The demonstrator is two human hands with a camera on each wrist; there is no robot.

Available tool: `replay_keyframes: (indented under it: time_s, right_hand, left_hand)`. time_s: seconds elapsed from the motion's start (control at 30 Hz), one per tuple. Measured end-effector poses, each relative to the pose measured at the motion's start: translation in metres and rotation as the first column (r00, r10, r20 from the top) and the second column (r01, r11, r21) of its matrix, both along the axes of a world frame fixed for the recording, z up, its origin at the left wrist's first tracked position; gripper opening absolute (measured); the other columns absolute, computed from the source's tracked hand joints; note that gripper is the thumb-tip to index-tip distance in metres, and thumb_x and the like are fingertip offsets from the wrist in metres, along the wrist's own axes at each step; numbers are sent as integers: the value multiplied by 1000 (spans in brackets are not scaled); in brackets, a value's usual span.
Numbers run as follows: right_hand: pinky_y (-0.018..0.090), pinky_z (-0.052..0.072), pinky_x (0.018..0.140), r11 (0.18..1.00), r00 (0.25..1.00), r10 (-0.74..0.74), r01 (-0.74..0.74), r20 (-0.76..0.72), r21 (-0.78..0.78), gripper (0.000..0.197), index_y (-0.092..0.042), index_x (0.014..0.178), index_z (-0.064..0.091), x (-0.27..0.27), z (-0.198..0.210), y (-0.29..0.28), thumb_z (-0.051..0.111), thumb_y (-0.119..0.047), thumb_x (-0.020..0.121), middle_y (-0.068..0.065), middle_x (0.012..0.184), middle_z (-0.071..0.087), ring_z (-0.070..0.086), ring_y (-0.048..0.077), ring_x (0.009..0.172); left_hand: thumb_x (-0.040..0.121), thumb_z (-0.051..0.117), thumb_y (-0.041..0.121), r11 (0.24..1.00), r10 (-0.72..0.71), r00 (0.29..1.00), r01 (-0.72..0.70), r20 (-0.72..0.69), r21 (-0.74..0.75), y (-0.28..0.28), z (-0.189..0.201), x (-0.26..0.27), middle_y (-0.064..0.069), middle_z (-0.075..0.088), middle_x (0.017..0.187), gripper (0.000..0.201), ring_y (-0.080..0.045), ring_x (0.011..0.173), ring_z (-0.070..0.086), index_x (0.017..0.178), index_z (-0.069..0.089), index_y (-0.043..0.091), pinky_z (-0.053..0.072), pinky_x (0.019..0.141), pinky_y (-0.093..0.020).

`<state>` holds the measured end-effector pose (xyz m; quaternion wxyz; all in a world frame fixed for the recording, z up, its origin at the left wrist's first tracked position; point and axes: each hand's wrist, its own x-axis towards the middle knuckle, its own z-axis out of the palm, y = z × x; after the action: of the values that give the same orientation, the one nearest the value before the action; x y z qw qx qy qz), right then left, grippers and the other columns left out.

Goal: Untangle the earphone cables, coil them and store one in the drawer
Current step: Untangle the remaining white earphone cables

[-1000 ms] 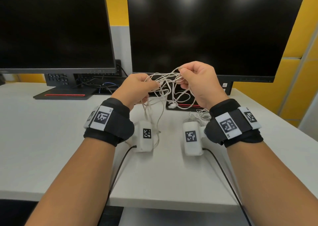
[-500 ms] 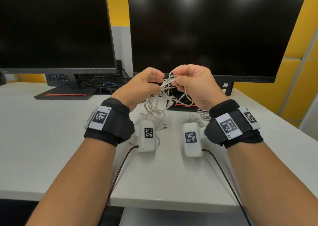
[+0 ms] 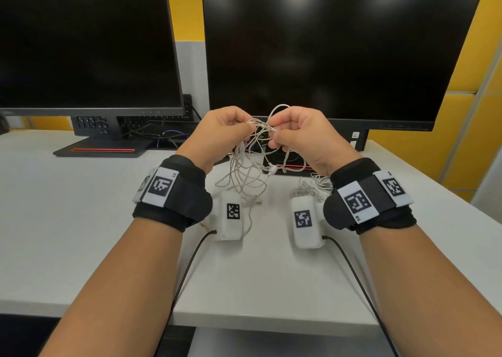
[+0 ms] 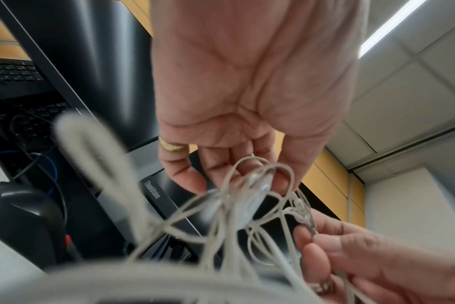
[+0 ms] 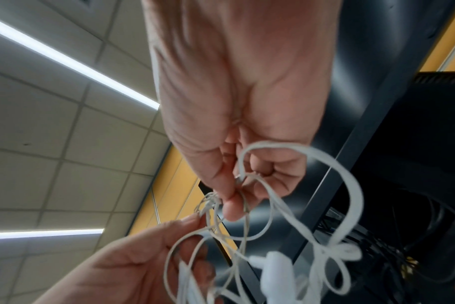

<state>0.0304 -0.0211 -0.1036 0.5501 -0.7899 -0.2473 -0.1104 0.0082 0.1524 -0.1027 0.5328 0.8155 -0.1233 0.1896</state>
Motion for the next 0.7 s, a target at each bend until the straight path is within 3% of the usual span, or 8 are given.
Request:
replay_keyframes:
  time_s: [0.2,0.33,0.43,0.53,0.7]
  right_hand:
    - [14,47,65,992,997,-59,64,48,-107,13,-19,103,70,-2,0,-1,59,-15,97,-3,85,65,58,3,73]
    - [19,48,66,994,998,-52,54,22,-95,21,-27,90,67,-2,1,2,52,-15,99,-3,78,60,54,4,67]
    - [16,48,64,997,998,-64,63,-12,-36,26,-26,88,68,0,2,3,49,-13,99,-1,80,63,59,4,68]
    - [17,47,69,996,996,-88,88,28,-19,23,-26,89,69,0,1,3,50,-16,99,-5,87,67,63,3,78]
    - [18,47,78,982,972,-148,166,183,-88,14,-25,97,70,1,-1,0,58,-21,97,-9,88,65,59,4,87]
  left_hand:
    - [97,52,20,999,-42,996,40,-84,-20,-3,3,-3,3,62,87,18,-6,82,54,87,66,18,46,74,-19]
    - [97,50,18,999,-46,990,42,-135,-28,-5,5,-3,-11,60,94,26,-20,90,52,77,66,14,46,85,-32]
    - [97,50,19,998,-60,983,62,-173,5,-4,3,-2,-6,59,78,27,-18,79,51,78,67,11,45,82,-33]
    - [97,55,19,995,-76,983,85,-166,46,-2,-1,1,3,55,60,14,-8,59,54,94,67,13,50,82,-35]
    - [94,60,16,991,-100,986,111,-133,76,-4,-2,-1,4,65,70,9,-4,65,62,100,66,16,52,71,-21]
